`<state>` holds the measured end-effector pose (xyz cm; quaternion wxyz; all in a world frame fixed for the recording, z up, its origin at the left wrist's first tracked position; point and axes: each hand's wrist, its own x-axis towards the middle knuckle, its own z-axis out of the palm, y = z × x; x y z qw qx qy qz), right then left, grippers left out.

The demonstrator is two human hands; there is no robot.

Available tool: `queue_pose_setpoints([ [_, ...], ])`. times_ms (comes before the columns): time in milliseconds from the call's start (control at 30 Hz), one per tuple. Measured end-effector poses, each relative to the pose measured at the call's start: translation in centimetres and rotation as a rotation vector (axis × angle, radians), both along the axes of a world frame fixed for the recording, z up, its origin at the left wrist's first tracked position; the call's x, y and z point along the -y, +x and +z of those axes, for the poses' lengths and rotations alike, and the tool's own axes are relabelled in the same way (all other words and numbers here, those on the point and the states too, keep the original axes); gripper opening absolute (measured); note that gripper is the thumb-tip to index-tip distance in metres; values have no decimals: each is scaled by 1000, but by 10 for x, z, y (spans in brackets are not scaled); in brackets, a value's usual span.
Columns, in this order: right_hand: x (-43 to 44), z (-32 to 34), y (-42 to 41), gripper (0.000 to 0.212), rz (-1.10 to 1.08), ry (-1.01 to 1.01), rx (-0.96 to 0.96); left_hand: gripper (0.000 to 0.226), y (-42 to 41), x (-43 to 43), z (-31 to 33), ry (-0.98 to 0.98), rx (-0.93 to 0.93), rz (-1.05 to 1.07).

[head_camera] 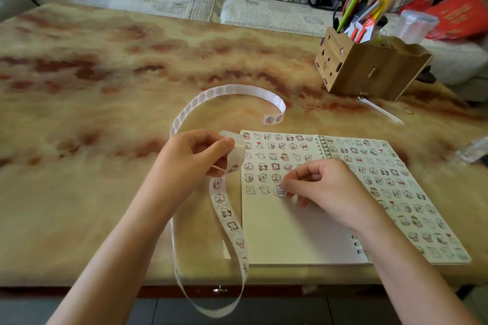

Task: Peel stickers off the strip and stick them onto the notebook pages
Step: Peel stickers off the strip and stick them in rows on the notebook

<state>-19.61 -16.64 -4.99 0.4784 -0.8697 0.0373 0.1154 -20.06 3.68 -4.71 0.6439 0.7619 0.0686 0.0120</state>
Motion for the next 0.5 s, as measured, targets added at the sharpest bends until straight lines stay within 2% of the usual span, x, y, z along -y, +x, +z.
queue_pose_setpoints([
  [500, -2, -5, -2, 4, -23, 1, 36, 15, 1, -1, -1, 16, -9, -9],
])
